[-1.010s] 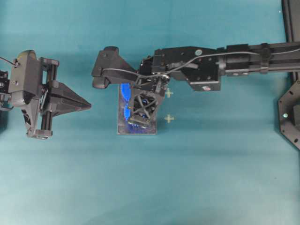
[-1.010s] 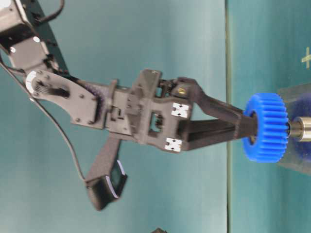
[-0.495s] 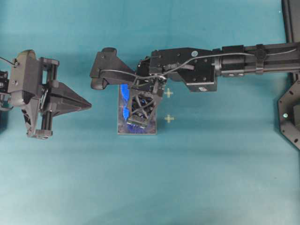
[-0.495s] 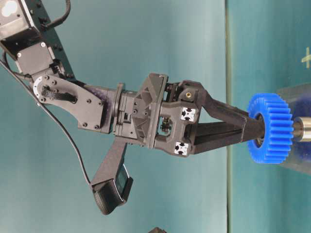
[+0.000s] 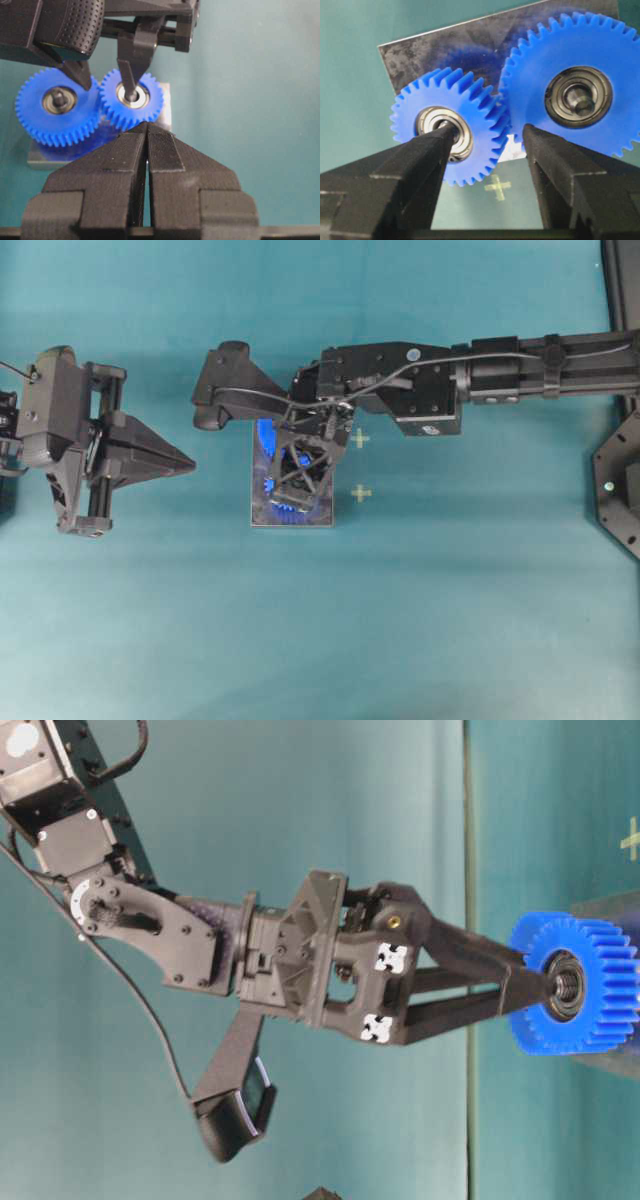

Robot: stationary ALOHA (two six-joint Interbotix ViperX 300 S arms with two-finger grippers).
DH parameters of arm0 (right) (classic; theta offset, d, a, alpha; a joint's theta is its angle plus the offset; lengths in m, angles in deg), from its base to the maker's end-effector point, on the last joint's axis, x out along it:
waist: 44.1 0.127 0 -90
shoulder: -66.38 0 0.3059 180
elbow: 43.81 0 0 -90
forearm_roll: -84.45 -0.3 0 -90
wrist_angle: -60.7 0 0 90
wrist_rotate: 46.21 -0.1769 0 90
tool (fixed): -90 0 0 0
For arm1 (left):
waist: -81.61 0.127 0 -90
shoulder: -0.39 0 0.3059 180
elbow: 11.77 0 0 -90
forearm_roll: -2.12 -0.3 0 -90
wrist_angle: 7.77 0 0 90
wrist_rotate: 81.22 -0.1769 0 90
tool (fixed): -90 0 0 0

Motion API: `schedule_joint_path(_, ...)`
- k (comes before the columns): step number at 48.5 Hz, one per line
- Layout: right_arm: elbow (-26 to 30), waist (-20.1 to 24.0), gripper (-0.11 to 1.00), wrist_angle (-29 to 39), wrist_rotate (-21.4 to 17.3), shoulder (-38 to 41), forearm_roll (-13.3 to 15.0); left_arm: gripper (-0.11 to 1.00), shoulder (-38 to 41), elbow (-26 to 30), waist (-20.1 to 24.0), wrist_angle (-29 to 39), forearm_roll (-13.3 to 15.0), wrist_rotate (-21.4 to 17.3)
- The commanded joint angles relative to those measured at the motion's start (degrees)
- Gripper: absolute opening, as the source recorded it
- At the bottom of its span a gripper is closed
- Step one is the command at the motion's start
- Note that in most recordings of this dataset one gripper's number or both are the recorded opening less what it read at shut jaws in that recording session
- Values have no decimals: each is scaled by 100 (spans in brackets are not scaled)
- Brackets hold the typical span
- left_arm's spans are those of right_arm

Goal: Fit the small gear onto the shaft.
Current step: 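Lower the small gear onto the shaft, meshing with the large gear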

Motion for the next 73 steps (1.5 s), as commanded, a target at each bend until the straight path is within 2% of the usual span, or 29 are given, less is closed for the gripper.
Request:
schedule_joint_path(1, 229, 0, 66, -9, -26, -176, -9, 0, -35, 132, -18, -88, -18, 18)
schedule_joint_path(4, 352, -9, 65, 0, -26, -149, 0, 0, -35, 123, -18, -97, -18, 18)
schedule_joint_path(8, 457, -26, 57, 62, 0, -88, 0, 0, -26, 123, -9, -97, -18, 18)
schedule_joint_path(19, 536, -88, 13, 211, 114, 141, 0, 0, -35, 114, -18, -97, -18, 18)
schedule_joint_path(25, 492, -149, 0, 281, 79, 237, 0, 0, -35, 105, -18, -97, -18, 18)
schedule_joint_path(37, 352, -193, -1, 413, 26, 202, 0, 0, -35, 97, -18, -97, -18, 18)
schedule_joint_path(50, -158, -114, -1, 404, -211, -9, 0, 0, -35, 79, -18, -97, -18, 18)
schedule_joint_path(61, -352, 193, -1, 422, -633, -422, 9, 0, -18, 53, -18, -176, -18, 26)
schedule_joint_path(66, -281, 255, -1, 378, -817, -589, 79, 0, -18, 53, -26, -202, -18, 26)
schedule_joint_path(73, 0, 237, -1, 343, -923, -580, 352, 0, -9, 53, -26, -202, -18, 26)
